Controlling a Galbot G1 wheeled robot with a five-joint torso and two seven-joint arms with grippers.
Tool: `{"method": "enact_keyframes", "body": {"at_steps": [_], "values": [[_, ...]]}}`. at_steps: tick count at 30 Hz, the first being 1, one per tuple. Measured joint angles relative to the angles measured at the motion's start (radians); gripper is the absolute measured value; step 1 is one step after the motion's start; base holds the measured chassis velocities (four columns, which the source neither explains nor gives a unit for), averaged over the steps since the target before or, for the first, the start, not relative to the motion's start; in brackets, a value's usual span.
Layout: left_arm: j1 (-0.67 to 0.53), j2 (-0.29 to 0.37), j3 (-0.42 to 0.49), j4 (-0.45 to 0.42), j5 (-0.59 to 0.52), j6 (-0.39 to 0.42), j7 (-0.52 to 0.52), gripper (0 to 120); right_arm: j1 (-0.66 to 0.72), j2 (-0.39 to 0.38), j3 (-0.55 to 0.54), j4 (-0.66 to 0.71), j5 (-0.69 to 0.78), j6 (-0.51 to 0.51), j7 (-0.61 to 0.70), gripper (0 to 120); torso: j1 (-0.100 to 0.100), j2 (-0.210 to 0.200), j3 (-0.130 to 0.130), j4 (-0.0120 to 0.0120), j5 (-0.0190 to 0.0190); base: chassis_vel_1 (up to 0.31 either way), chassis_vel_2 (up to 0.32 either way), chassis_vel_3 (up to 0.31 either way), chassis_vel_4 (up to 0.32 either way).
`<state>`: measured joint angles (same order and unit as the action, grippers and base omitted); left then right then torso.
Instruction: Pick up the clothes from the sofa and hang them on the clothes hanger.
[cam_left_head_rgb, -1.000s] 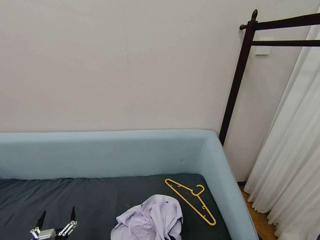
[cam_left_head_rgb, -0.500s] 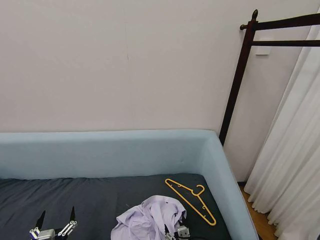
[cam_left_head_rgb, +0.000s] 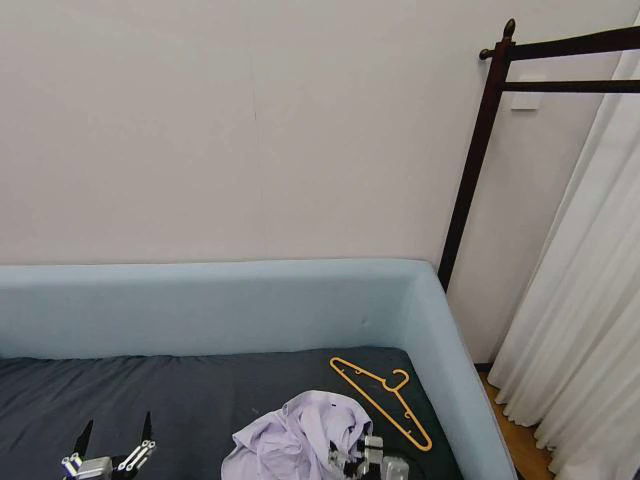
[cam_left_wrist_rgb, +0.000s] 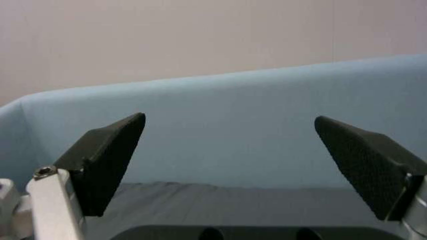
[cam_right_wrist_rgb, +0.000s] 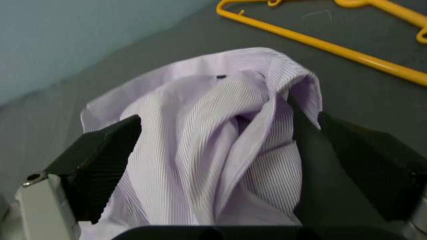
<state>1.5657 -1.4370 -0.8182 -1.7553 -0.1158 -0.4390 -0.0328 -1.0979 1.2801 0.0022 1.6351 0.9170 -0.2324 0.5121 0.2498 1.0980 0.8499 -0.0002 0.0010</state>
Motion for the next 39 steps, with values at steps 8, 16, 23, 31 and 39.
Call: {"method": "enact_keyframes", "body": {"at_steps": [8,16,23,31,39], "values": [[-0.002,-0.006,0.001,0.003,0.0,-0.001,-0.002,100,0.032,0.016,0.06,-0.042,0.149,-0.052,0.029,81,0.0,0.0,0.0,-0.0002,0.0,0.0,0.0,0.0,0.0],[-0.004,-0.01,0.005,0.003,0.006,-0.001,-0.003,100,0.044,0.028,0.073,-0.065,0.182,-0.073,0.037,47,0.0,0.0,0.0,-0.0001,0.0,0.0,0.0,0.0,0.0],[-0.001,-0.011,0.003,0.003,0.006,-0.005,-0.005,100,0.053,0.034,0.067,-0.078,0.14,-0.083,0.034,23,0.0,0.0,0.0,-0.0001,0.0,0.0,0.0,0.0,0.0],[0.001,-0.01,0.001,0.003,0.005,-0.011,-0.008,100,0.053,0.034,0.053,-0.113,0.061,-0.083,0.018,0,0.0,0.0,0.0,-0.0001,0.0,0.0,0.0,0.0,0.0],[0.003,-0.013,0.002,0.005,0.002,-0.019,-0.009,100,0.05,0.028,0.038,-0.132,-0.065,-0.008,-0.04,0,0.0,0.0,0.0,-0.0001,0.0,0.0,0.0,0.0,0.0]]}}
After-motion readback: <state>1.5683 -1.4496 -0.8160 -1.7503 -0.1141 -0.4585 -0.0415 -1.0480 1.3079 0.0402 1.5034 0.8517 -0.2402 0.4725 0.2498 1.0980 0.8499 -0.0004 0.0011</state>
